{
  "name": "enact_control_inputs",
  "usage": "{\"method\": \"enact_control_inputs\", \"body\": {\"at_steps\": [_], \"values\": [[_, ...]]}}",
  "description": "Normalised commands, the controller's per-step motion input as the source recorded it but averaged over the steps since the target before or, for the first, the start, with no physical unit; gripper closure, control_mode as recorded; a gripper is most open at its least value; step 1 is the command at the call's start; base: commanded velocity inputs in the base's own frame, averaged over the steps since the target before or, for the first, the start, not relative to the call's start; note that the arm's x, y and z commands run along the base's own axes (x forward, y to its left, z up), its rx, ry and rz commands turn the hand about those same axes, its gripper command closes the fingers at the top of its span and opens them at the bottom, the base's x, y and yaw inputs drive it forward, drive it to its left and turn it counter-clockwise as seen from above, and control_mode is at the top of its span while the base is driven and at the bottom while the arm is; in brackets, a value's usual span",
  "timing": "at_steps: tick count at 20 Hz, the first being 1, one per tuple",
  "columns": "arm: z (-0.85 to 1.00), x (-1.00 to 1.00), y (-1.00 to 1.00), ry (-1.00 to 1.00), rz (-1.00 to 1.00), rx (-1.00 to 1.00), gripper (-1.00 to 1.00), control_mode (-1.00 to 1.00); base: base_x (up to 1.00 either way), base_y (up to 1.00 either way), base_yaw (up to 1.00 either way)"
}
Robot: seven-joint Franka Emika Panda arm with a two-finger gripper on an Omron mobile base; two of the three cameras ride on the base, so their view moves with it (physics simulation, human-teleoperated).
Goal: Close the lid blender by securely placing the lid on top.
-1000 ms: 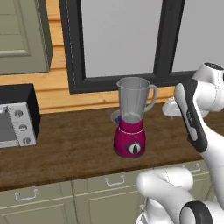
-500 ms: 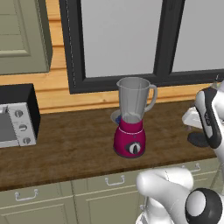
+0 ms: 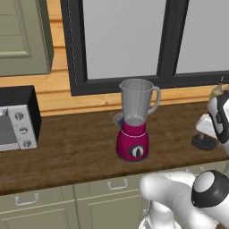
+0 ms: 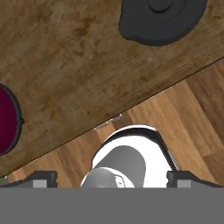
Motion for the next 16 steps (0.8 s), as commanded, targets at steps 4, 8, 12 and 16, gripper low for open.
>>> {"method": "enact_control_inputs", "body": {"at_steps": [4,8,12,16], "values": [[-0.20,0.27,-0.32,0.02,-0.22,0.01,-1.00,-1.00,0.00,0.00,0.00],[-0.15,0.48,-0.27,0.05,-0.20,0.00,-1.00,-1.00,0.00,0.00,0.00],[-0.28,0.64,-0.33,0.04,-0.13,0.00,-1.00,-1.00,0.00,0.00,0.00],[-0.40,0.70,-0.39,0.05,-0.09,0.00,-1.00,-1.00,0.00,0.00,0.00]]}}
